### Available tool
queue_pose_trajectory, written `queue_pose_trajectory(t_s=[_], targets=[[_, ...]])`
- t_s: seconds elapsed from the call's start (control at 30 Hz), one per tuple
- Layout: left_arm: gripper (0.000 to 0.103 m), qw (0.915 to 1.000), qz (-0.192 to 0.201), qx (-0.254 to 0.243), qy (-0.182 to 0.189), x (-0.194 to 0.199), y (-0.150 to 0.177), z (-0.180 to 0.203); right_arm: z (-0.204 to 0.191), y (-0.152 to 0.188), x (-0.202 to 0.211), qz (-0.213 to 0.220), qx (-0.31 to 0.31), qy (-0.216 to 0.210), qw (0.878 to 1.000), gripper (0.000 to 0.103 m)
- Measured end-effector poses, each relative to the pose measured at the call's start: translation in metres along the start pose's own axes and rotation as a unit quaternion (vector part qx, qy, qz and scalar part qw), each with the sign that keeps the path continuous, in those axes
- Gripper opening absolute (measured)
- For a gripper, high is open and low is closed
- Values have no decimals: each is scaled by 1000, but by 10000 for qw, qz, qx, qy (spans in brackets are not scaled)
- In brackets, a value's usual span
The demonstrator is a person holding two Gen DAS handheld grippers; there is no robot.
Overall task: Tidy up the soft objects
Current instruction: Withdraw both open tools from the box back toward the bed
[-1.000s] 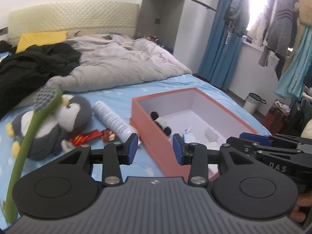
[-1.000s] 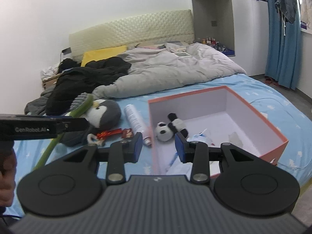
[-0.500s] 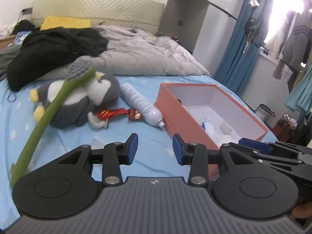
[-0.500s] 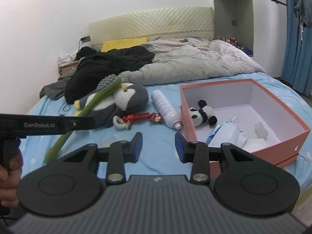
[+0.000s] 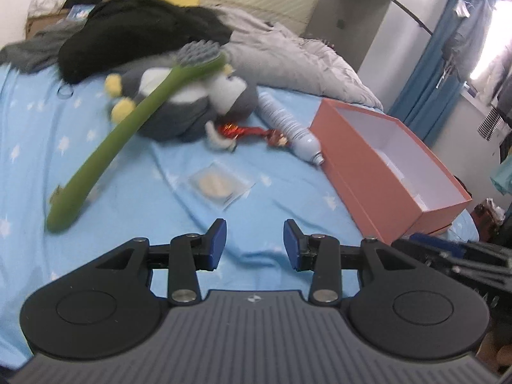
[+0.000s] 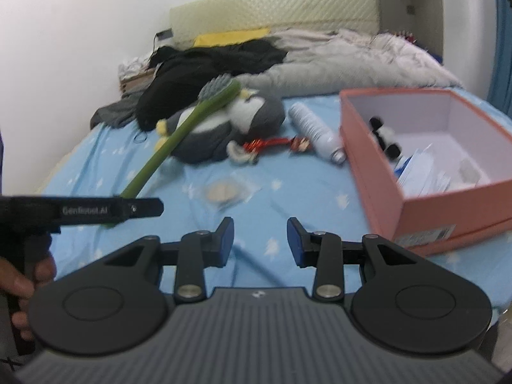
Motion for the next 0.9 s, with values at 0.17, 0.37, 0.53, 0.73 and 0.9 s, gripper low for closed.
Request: queue_pose_trajectory(t_s=[0.17, 0.37, 0.53, 0.73, 0.9], targets=[[47, 9998, 5, 19, -182, -8, 6, -14, -10, 12, -19, -237, 109, -149, 9995, 39], [55, 9997, -15, -23, -248, -35, -3, -22, -8, 10, -48, -312, 186, -196, 9991, 40], [55, 9997, -112, -11, -233, -70, -11, -30, 4, 2, -74, -342, 197, -176, 9991, 40], [55, 9991, -206, 259, -259, -115, -24, -45, 21, -7, -110, -365, 199, -184, 9990, 40], [55, 9991, -175, 365, -153, -145, -41, -50, 30, -13, -142, -405, 293, -232, 9985, 40]])
Point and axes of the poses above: each gripper's, at about its wrist camera, not at the fingertips, and x roughly against the way its jaws point, z to its right, y to its underside, the point moved 1 cm from there along -x, roughly the way its jaws point, and after that the axes turned 11 degrees about -y, right-handed, at the moved point
